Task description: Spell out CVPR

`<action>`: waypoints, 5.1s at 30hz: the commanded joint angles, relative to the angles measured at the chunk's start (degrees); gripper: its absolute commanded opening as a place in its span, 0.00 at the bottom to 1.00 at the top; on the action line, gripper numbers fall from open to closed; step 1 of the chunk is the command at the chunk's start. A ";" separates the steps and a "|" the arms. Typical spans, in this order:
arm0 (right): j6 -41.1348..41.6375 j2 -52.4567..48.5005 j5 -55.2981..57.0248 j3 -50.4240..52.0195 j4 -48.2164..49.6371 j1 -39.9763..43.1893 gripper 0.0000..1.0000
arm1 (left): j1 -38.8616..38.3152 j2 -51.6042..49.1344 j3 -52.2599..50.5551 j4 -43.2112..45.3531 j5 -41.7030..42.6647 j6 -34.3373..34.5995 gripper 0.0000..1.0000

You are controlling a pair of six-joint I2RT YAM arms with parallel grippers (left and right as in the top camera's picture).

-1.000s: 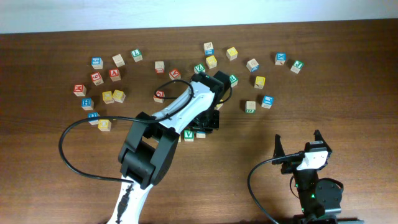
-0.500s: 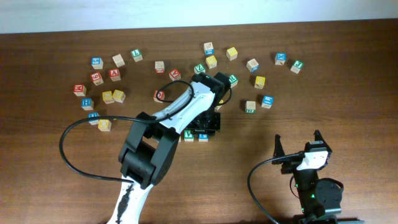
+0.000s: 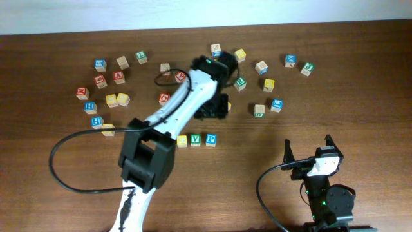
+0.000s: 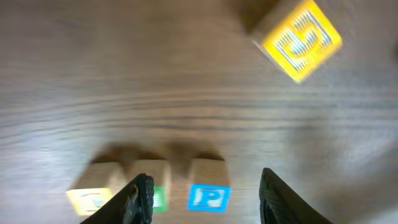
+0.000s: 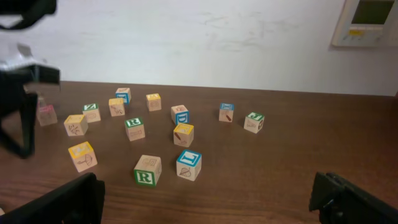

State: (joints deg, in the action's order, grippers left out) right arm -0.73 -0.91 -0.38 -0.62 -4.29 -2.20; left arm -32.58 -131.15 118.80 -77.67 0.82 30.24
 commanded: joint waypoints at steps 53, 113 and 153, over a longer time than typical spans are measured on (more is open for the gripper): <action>-0.35 0.44 0.46 0.31 -0.37 -0.37 0.98 | -7.76 -17.25 7.85 39.47 -23.78 17.03 0.31; -0.35 0.44 0.46 0.31 -0.37 -0.37 0.98 | -12.70 0.83 -18.69 28.94 -0.15 -17.49 0.47; -0.35 0.44 0.44 0.31 -0.37 -0.37 0.98 | -13.07 0.74 -15.39 -12.57 17.03 -12.66 0.26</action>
State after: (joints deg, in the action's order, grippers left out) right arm -0.69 -0.91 -0.38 -0.62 -4.29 -2.24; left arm -43.38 -130.30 104.79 -88.58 16.67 16.08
